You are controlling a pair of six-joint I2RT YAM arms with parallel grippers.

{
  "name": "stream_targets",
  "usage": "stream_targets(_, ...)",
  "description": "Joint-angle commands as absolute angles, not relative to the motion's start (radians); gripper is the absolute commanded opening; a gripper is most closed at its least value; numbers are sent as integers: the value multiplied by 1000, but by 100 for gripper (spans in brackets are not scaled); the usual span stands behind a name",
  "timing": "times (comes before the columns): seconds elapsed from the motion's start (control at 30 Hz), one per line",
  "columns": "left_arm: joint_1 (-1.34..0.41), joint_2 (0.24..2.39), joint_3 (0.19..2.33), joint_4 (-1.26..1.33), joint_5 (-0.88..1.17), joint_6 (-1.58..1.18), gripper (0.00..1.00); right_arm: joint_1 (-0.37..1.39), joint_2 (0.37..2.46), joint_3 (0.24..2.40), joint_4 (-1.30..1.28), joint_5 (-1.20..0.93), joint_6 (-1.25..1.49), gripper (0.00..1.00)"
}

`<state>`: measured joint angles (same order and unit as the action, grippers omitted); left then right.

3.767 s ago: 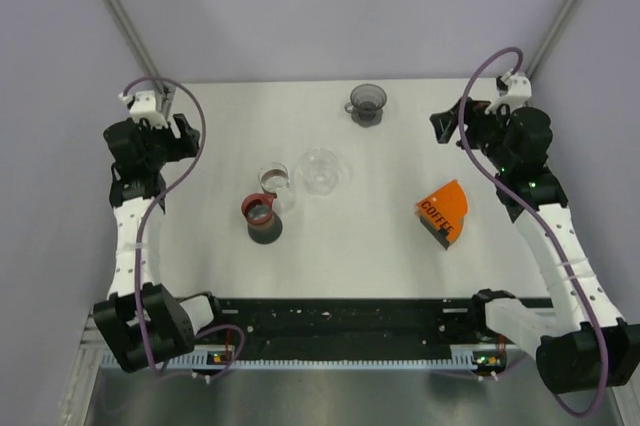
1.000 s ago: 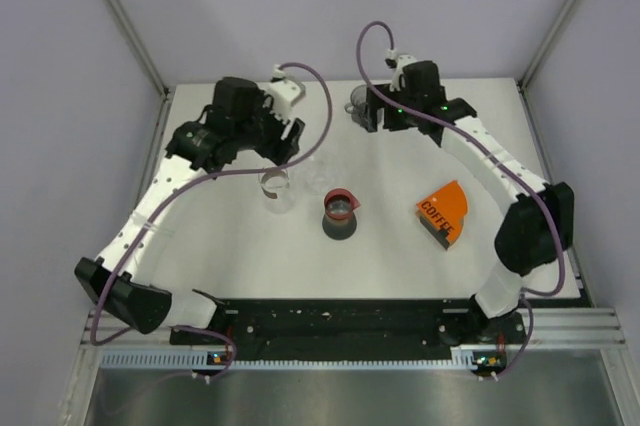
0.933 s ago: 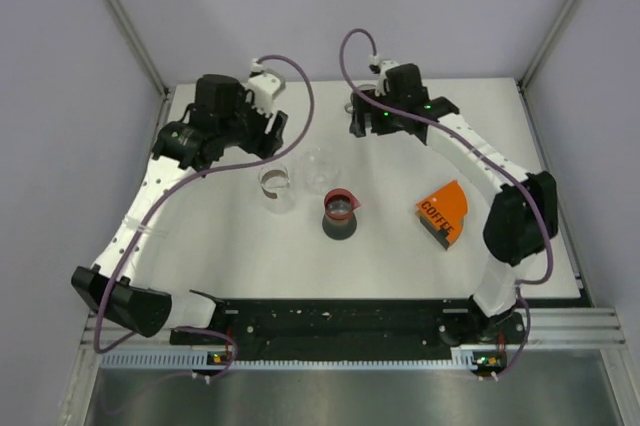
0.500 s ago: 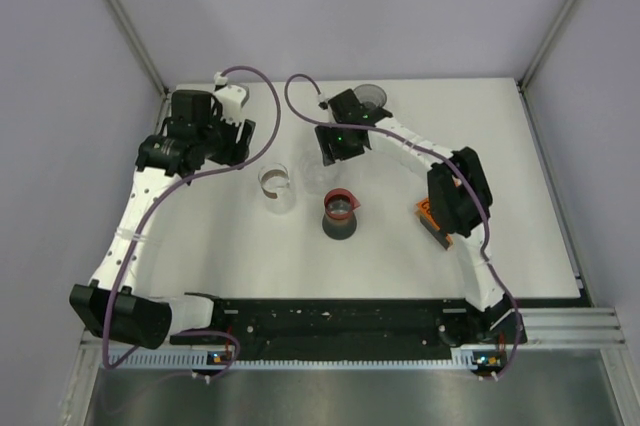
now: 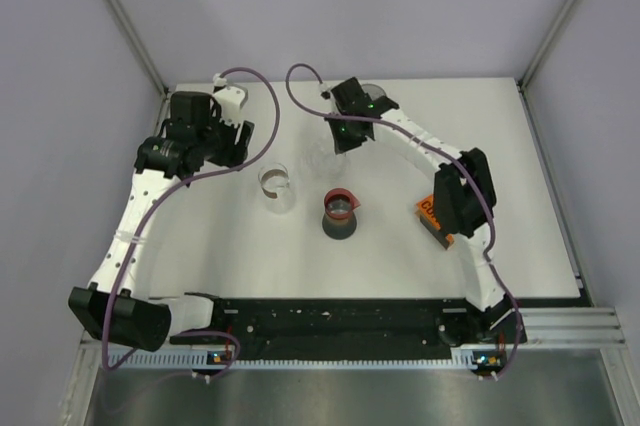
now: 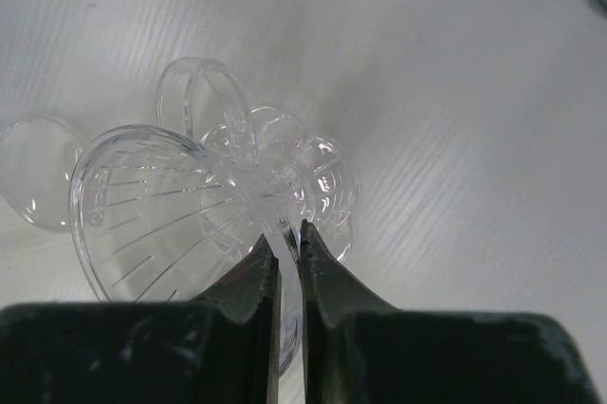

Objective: Place the coffee filter in the dripper
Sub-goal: Pick up the coffee dripper from the center of the board.

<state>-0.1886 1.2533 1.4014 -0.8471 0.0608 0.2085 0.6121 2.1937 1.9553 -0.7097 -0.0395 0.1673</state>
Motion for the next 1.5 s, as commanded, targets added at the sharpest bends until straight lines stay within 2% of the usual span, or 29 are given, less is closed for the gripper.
stream_targets(0.0, -181, 1218, 1416, -851, 51, 215, 72, 595, 1978, 2072, -778, -15, 104, 0)
stream_targets(0.33, -179, 1227, 1417, -851, 81, 218, 72, 586, 1778, 2039, -929, -139, 45, 0)
stream_targets(0.6, -179, 1216, 1411, -861, 83, 227, 72, 586, 1694, 1948, -966, -369, 66, 0)
stream_targets(0.77, -179, 1218, 1404, -861, 92, 232, 72, 589, 1677, 1850, -1006, -354, 61, 0)
stream_targets(0.97, -179, 1221, 1402, -861, 100, 232, 72, 595, 1672, 1761, -974, -457, 46, 0)
stream_targets(1.47, -179, 1218, 1382, -858, 98, 244, 72, 595, 1769, 1758, -971, -451, 34, 0)
